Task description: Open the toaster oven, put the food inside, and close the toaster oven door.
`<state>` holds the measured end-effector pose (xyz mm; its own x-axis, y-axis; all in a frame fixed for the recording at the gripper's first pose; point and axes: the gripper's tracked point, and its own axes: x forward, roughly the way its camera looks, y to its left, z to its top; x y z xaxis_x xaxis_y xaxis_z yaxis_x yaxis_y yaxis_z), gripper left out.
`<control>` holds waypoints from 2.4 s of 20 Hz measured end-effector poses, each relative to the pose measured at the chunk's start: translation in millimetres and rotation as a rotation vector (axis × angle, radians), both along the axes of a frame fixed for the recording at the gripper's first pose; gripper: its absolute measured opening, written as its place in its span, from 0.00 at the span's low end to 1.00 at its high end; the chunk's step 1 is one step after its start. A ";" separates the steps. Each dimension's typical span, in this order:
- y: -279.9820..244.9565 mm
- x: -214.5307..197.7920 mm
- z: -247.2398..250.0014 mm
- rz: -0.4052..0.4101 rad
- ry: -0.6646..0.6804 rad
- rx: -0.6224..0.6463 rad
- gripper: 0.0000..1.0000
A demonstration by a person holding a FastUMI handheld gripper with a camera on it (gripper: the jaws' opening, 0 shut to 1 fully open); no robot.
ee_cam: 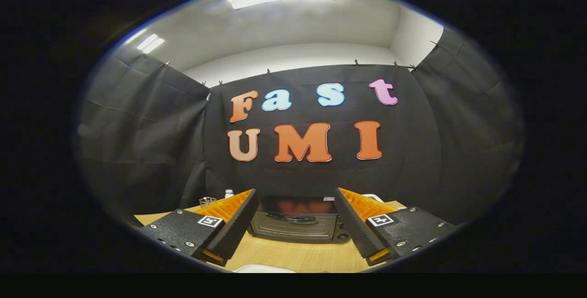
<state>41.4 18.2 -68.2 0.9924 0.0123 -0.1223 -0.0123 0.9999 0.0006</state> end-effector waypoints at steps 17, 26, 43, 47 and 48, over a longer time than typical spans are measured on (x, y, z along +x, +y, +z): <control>8.4 130.8 -175.8 -0.113 0.221 -0.012 0.99; 3.4 155.1 -204.0 -0.135 0.239 -0.047 0.98; 39.0 26.5 -257.5 0.089 0.544 0.099 0.77; 35.8 5.1 -273.2 0.102 0.576 0.101 0.76; 35.2 1.8 -277.4 0.103 0.583 0.104 0.75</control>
